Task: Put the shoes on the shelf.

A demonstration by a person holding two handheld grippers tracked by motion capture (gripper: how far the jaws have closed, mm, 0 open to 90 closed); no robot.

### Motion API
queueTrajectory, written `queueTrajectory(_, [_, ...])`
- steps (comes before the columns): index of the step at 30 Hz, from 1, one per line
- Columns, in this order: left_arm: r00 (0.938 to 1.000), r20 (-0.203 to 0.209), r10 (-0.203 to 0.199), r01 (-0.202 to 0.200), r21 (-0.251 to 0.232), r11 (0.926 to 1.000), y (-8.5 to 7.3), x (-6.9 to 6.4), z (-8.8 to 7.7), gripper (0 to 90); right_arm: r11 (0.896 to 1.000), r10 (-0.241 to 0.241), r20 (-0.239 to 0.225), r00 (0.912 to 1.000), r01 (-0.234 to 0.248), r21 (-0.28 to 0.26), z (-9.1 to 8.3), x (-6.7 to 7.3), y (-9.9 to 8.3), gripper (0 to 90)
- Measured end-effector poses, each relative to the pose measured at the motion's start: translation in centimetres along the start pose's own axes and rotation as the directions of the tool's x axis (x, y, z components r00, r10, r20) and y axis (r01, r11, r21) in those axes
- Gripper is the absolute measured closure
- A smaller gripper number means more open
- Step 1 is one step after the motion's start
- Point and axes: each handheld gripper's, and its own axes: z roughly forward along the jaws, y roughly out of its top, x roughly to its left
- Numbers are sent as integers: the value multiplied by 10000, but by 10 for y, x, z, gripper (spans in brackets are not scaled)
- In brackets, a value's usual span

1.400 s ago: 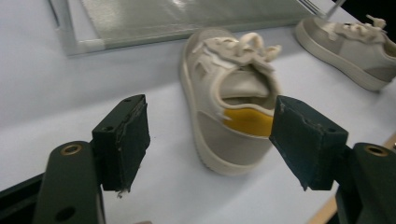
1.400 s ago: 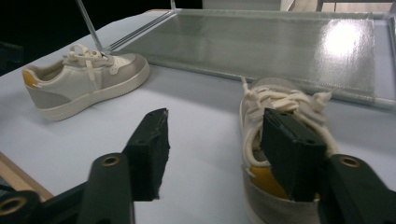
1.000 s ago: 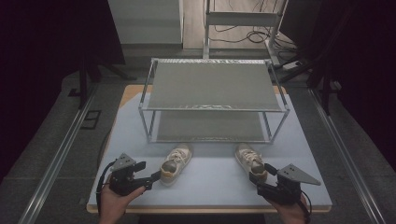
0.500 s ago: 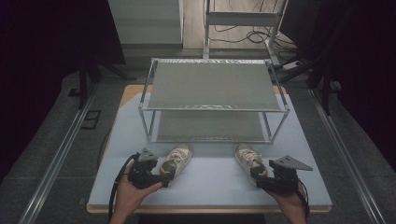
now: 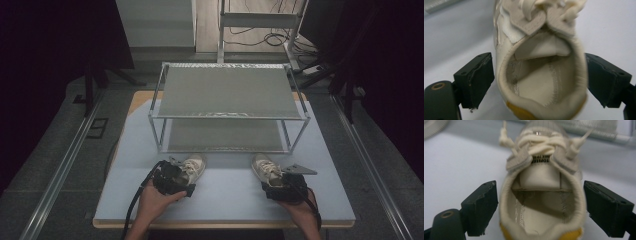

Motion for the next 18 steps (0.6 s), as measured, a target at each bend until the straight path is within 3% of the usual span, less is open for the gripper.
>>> queueTrajectory(6, [9998,-177,45,-34,582,9983,2,1,13,153,9990,-43,179,9998,35,449,13,1,-1,167])
queueTrajectory(9, [9998,-186,57,-49,472,9989,0,1,18,209,9984,-116,340,9994,97,554,17,1,-3,241])
queueTrajectory(18, [9984,-418,373,-363,257,9990,-1,1,15,278,9985,-333,416,9986,314,437,16,0,-4,281])
